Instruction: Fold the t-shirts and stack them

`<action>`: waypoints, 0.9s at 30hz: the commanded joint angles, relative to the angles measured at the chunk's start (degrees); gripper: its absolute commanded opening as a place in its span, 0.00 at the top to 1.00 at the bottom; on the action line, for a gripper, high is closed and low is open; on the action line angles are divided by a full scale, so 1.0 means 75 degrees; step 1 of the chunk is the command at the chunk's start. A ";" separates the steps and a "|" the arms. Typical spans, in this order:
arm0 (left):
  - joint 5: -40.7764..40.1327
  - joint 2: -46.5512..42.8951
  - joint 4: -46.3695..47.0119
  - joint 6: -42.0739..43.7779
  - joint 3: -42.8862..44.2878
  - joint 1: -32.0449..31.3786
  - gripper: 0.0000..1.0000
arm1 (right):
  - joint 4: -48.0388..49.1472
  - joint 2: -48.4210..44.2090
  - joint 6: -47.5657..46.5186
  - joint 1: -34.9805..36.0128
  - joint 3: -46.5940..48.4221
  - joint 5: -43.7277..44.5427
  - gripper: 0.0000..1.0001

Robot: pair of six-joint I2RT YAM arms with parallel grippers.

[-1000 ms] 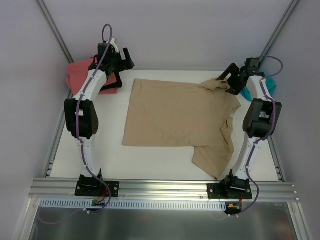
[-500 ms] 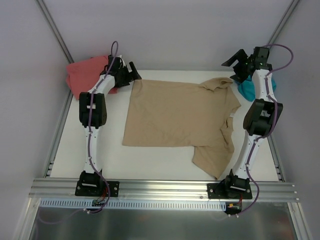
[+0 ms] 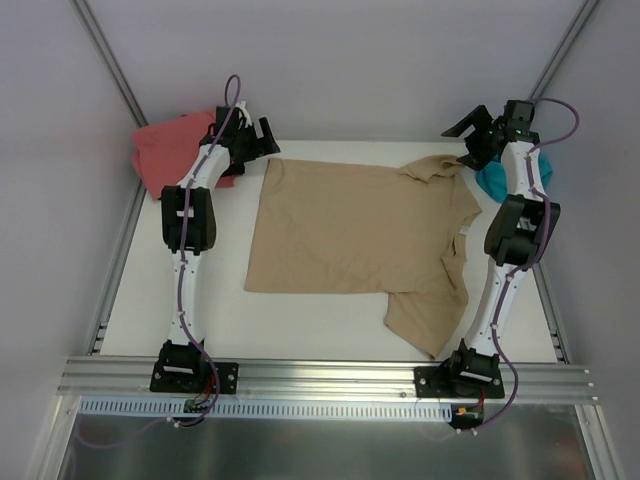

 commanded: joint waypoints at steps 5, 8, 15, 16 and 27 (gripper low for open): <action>-0.0329 0.0496 -0.0662 0.0775 0.1004 -0.0055 0.04 | 0.0292 -0.0311 0.0103 -0.0200 0.0026 -0.0283 0.00; -0.0527 0.0508 -0.0650 0.0775 0.1018 -0.0078 0.04 | 0.0339 -0.0311 0.0127 -0.0224 0.0014 -0.0318 0.01; -0.1019 0.0484 -0.0838 0.1408 0.1181 -0.0453 0.05 | 0.0561 -0.0299 0.0302 -0.0235 -0.0079 -0.0400 0.00; -0.1020 0.0508 -0.0826 0.1431 0.1240 -0.0511 0.05 | 0.0585 -0.0299 0.0303 -0.0235 -0.0091 -0.0412 0.00; -0.1103 -0.0237 -0.1261 0.1690 0.0599 -0.0769 0.07 | 0.0796 -0.0674 0.0303 -0.0247 -0.0688 -0.0552 0.01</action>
